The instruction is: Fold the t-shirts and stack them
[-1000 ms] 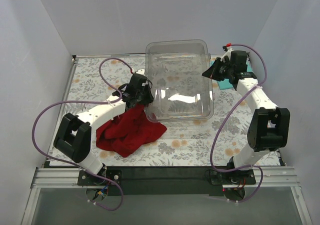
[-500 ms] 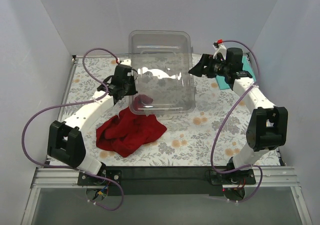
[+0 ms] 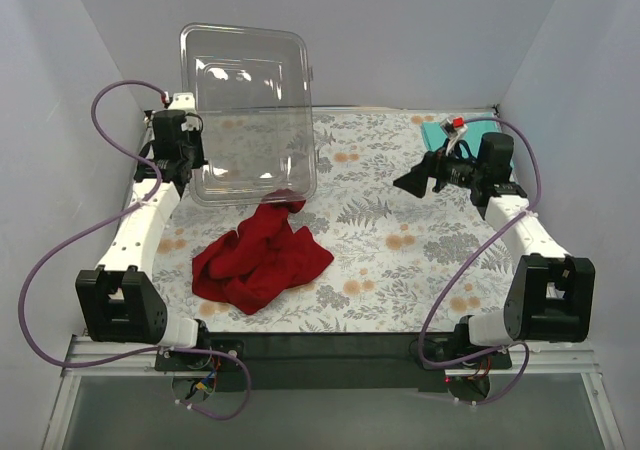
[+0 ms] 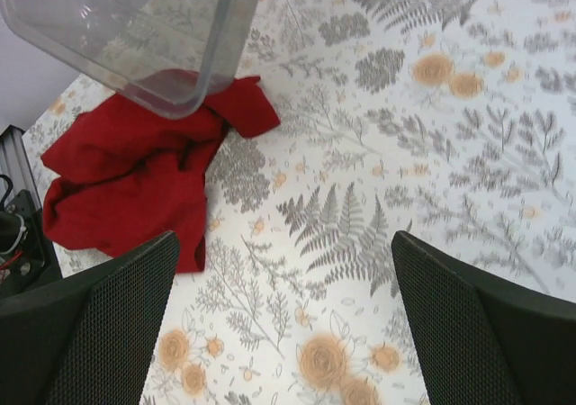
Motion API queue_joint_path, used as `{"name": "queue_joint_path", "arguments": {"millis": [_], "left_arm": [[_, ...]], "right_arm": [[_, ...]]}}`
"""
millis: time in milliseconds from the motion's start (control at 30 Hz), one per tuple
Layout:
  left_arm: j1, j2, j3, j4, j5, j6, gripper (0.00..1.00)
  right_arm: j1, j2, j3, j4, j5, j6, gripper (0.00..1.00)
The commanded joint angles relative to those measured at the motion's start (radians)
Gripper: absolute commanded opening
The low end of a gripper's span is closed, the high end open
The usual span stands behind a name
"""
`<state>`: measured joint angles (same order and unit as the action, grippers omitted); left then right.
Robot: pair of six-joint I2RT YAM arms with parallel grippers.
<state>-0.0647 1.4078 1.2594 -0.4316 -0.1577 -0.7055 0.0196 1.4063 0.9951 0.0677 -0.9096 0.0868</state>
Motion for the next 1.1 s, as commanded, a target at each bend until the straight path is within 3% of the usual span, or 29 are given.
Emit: {"name": "queue_joint_path", "arguments": {"millis": [0, 133, 333, 700, 1067], "left_arm": [[0.037, -0.076, -0.003, 0.148, 0.014, 0.168, 0.00], [0.117, -0.079, -0.049, 0.192, 0.041, 0.277, 0.00], [0.216, -0.047, -0.113, 0.272, 0.060, 0.255, 0.00], [0.289, -0.027, -0.270, 0.375, 0.052, 0.287, 0.00], [0.321, 0.138, -0.267, 0.366, 0.081, 0.247, 0.00]], "right_arm": [[-0.062, -0.052, -0.098, 0.067, -0.097, -0.071, 0.89], [-0.167, -0.066, -0.130, 0.070, -0.173, -0.064, 0.89], [-0.247, -0.023, -0.131, 0.072, -0.274, -0.042, 0.89], [-0.262, 0.014, -0.127, 0.069, -0.342, -0.036, 0.89], [-0.265, 0.010, -0.130, 0.069, -0.350, -0.033, 0.89]]}}
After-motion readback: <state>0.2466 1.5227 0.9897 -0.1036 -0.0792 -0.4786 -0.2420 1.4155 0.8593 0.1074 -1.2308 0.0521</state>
